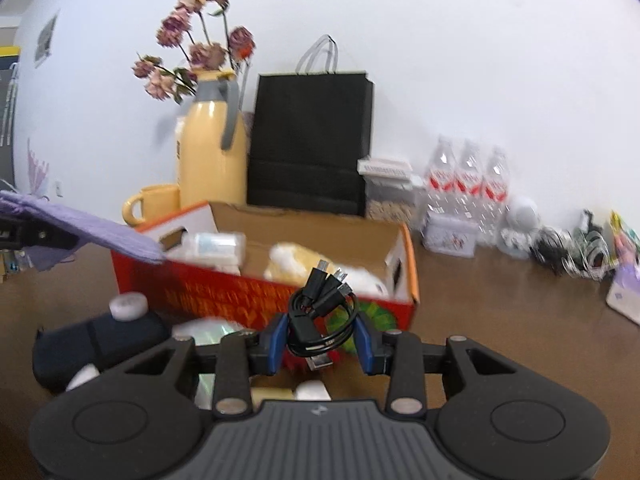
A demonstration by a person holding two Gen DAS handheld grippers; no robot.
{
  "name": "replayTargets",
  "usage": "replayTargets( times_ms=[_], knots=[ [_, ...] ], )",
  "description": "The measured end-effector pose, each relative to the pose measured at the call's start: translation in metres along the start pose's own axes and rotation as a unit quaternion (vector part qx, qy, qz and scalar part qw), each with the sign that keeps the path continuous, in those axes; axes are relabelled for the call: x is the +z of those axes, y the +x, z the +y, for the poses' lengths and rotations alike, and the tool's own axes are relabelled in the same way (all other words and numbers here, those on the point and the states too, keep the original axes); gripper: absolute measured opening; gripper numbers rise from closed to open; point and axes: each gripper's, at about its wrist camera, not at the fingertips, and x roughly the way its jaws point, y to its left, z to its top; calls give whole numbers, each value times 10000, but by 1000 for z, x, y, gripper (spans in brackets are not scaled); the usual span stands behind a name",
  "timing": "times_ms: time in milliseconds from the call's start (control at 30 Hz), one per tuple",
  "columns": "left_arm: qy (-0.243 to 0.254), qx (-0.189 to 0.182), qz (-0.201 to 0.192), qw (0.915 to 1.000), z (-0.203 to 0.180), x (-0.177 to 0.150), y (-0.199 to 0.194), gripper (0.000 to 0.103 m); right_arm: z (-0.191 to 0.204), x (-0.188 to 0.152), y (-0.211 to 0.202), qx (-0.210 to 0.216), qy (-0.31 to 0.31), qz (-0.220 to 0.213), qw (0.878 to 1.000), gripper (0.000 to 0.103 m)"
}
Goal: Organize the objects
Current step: 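Grasp the purple pouch with the left tool and lift it, then carry cables and pouch into the cardboard box and open both tools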
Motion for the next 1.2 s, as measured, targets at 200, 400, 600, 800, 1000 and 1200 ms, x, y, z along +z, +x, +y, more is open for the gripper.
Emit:
replayTargets(
  times_ms=[200, 400, 600, 800, 1000, 1200],
  knots=[
    [39, -37, -99, 9999, -7, 32, 36, 8, 7, 40, 30, 133, -161, -111, 9997, 34],
    [-119, -41, -48, 9999, -10, 53, 89, 8, 6, 70, 76, 106, -109, -104, 9998, 34],
    [-285, 105, 48, 9995, -11, 60, 140, 8, -3, 77, 124, 13, 118, 59, 9999, 34],
    [-148, 173, 189, 9996, -10, 55, 166, 8, -16, 69, 151, -33, 277, 196, 9994, 34],
    [7, 236, 316, 9992, -13, 47, 173, 16, -19, 65, 156, 94, 287, 306, 9991, 35],
    [-18, 438, -50, 9990, -14, 46, 157, 103, -22, 66, 149, 59, 385, 276, 9989, 80]
  ],
)
